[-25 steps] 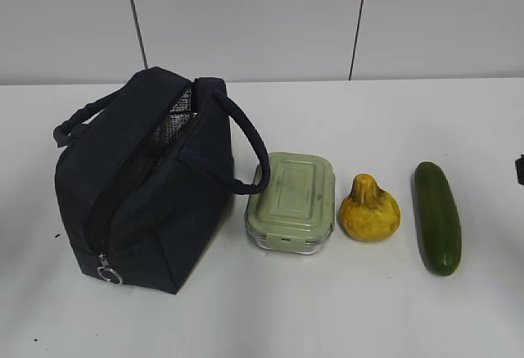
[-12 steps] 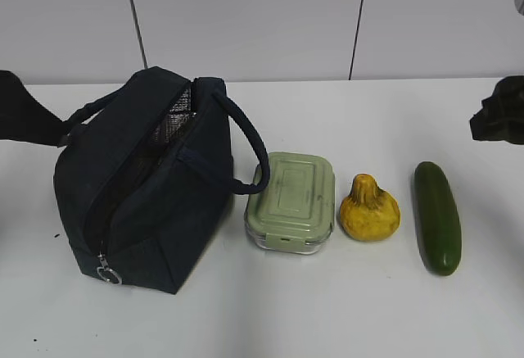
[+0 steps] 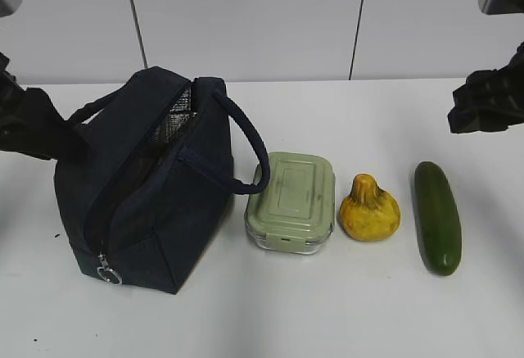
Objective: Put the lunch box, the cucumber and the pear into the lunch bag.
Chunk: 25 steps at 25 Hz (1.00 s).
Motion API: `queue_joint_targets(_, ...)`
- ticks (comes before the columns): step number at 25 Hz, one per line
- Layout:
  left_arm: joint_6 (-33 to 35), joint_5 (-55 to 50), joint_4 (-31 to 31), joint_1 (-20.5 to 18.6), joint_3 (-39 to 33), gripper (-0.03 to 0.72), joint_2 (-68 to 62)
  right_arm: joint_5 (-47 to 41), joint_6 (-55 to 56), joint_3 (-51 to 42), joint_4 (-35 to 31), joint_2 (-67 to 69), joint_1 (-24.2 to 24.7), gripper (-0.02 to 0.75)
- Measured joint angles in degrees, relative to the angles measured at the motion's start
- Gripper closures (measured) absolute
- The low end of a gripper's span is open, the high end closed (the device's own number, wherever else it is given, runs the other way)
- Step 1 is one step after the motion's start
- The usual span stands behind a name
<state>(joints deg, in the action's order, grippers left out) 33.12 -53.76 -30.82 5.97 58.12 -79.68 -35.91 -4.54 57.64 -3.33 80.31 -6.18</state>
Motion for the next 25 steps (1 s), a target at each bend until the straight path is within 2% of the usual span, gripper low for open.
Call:
queue_joint_targets(5,0.05,0.21,-0.14,0.0,0.0,0.376,-3.66,0.0,-0.23,0.96,-0.8,1.85,0.0,0.248)
queue_joint_targets(7,0.05,0.37,-0.44,0.0,0.0,0.469,-4.72,0.0,-0.35,1.21,-1.23,2.52,0.0,0.248)
queue_joint_targets(9,0.3,0.81,-0.66,0.0,0.0,0.619,-4.91,-0.61,-0.44,1.6,-1.32,3.42,0.0,0.248)
queue_joint_targets(11,0.42,1.3,-0.75,0.0,0.0,0.678,-4.91,-1.5,-0.44,2.35,-1.45,4.74,0.0,0.248)
queue_joint_targets(16,0.42,2.2,-0.78,0.0,0.0,0.703,-4.91,-3.61,0.27,4.53,-1.08,9.2,0.0,0.248)
queue_joint_targets(21,0.42,2.31,-0.83,0.0,0.0,0.703,-4.91,-5.89,6.9,7.83,4.19,15.76,0.0,0.248)
queue_joint_targets(25,0.42,2.31,-1.0,0.0,0.0,0.704,-4.91,-8.06,8.59,10.53,5.19,21.34,0.0,0.234)
